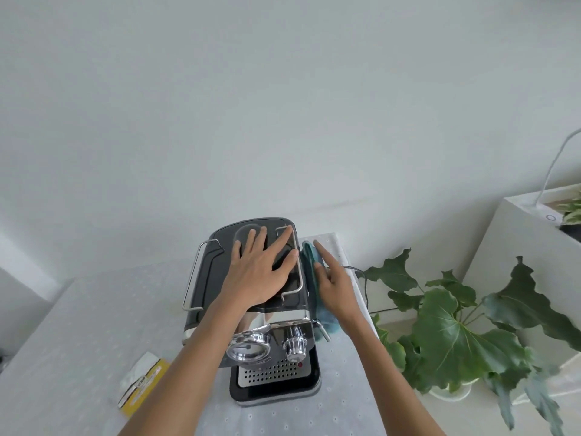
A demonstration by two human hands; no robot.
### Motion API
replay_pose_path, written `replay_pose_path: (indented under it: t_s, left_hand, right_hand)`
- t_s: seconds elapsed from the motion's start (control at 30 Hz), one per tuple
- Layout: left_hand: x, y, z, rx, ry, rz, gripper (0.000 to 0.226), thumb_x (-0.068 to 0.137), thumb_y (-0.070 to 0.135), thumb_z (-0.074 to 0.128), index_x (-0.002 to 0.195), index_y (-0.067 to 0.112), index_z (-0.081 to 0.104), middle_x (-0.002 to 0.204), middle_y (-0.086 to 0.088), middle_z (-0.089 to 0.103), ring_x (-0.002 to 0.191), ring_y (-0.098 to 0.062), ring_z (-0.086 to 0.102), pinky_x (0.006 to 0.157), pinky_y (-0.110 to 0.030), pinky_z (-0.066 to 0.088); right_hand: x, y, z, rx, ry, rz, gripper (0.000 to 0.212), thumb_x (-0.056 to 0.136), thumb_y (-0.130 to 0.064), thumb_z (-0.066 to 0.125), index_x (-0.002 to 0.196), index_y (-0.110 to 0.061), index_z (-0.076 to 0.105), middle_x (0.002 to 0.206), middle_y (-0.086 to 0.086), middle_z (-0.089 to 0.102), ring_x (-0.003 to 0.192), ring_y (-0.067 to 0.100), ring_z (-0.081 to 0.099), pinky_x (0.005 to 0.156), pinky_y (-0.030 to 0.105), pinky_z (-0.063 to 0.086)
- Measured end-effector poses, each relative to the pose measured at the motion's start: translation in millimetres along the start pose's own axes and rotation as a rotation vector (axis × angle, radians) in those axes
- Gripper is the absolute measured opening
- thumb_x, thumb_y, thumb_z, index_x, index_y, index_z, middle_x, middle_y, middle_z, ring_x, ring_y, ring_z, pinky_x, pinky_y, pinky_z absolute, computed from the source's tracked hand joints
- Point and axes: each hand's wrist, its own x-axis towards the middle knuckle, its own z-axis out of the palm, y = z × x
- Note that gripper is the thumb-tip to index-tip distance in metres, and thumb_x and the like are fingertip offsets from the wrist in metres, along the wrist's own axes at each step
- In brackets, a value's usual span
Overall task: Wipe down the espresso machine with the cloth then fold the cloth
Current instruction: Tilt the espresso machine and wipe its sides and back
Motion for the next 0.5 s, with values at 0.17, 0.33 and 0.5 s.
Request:
replay_pose_path:
  t_s: [0.17, 0.33, 0.5]
  left_hand:
    - [-0.4, -6.8, -4.3, -0.244, 0.045, 0.022, 0.060, 0.094, 0.064, 0.026, 0.149, 0.050, 0.009, 0.162, -0.006, 0.008, 0.150, -0.018, -0.004, 0.120, -0.047, 0.000]
    - [-15.8, -38.2, -31.5, -0.397, 0.108, -0.035, 0.060, 0.099, 0.046, 0.041, 0.152, 0.042, 0.012, 0.162, -0.006, 0.005, 0.149, -0.028, 0.004, 0.119, -0.050, 0.014]
    - [-42.1, -98.6, -40.7, -0.256, 0.191, -0.275, 0.056, 0.101, 0.030, 0.040, 0.153, 0.025, 0.020, 0.160, -0.014, 0.014, 0.148, -0.032, 0.014, 0.115, -0.050, 0.026]
  right_hand:
    - [-17.3, -60.7, -16.1, -0.107, 0.073, -0.140, 0.042, 0.105, -0.011, 0.045, 0.139, -0.032, 0.058, 0.101, -0.017, 0.068, 0.049, -0.002, 0.050, 0.057, 0.011, 0.041]
    - [-16.2, -113.5, -9.5, -0.322, 0.135, -0.154, 0.041, 0.105, -0.014, 0.042, 0.138, -0.032, 0.059, 0.080, -0.007, 0.069, 0.054, 0.010, 0.056, 0.054, 0.020, 0.043]
    - [-13.8, -157.6, 22.0, -0.591, 0.209, -0.279, 0.032, 0.105, -0.016, 0.037, 0.126, -0.018, 0.061, 0.083, 0.009, 0.069, 0.075, 0.033, 0.062, 0.063, 0.039, 0.051]
